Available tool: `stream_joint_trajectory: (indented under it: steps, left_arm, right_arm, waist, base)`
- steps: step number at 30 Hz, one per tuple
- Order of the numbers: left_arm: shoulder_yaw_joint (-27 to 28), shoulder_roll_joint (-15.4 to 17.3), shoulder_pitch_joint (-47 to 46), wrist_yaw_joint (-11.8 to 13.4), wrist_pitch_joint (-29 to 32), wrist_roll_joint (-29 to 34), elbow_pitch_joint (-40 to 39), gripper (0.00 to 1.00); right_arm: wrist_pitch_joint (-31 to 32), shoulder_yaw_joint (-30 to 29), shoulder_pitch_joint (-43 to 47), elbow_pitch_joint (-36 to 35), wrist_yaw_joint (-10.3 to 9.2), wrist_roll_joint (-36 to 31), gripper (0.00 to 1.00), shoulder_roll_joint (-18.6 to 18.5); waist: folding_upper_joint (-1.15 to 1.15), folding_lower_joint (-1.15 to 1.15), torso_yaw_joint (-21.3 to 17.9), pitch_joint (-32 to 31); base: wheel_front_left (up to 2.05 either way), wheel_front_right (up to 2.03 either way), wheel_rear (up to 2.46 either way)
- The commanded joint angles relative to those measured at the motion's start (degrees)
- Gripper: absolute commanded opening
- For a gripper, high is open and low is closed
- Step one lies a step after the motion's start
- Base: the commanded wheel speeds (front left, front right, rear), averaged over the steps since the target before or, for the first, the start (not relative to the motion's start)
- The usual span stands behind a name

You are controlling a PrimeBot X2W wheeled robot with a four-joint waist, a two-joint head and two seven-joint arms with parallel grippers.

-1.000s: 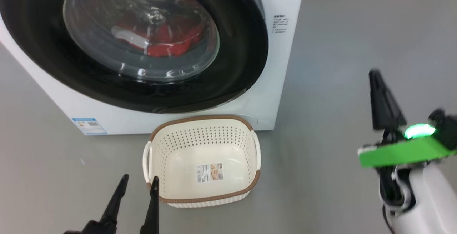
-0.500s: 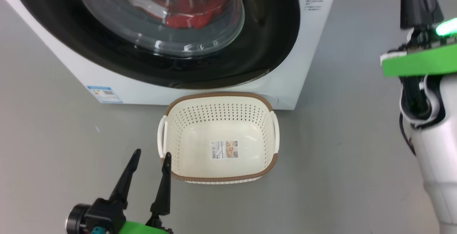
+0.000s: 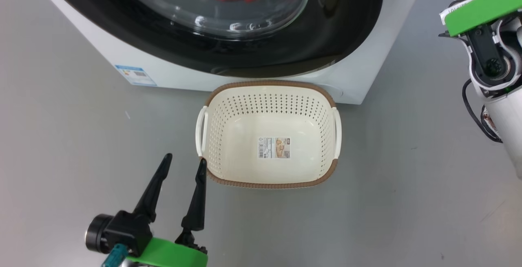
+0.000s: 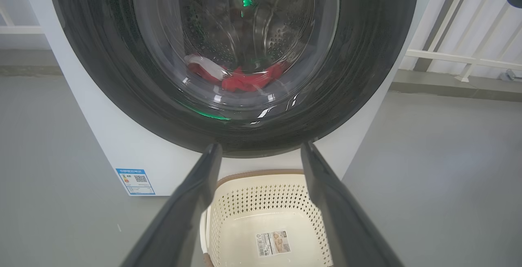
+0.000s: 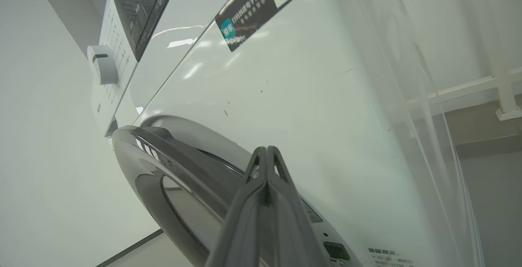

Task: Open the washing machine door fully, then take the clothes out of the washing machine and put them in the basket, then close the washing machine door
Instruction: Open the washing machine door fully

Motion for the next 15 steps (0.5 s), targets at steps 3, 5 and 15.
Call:
stream_joint_trajectory:
  steps: [3,5,15]
  left_arm:
    - [0.99,0.63,-2.43,0.48,-0.52,-0.82,-1.14,1.0]
    - [0.67,0.63,-2.84,0.58,-0.52,-1.07,-1.08,1.0]
    - [-0.94,0.63,-4.2,0.83,-0.52,-2.12,-0.8,1.0]
  right_arm:
    - [7.34,3.65,-2.96,-0.97,0.03,9.51,0.0,-1.78]
    - [10.61,4.18,-3.88,-0.93,0.03,13.65,0.0,-2.65]
    - [25.13,2.58,-7.03,1.6,0.03,26.89,0.0,-4.52]
  waist:
    - [0.0,0.0,1.62,2.26]
    - [0.0,0.0,1.93,2.95]
    - [0.0,0.0,3.32,4.77]
  base:
    - [0.0,0.0,0.0]
    - [0.0,0.0,0.0]
    - [0.0,0.0,0.0]
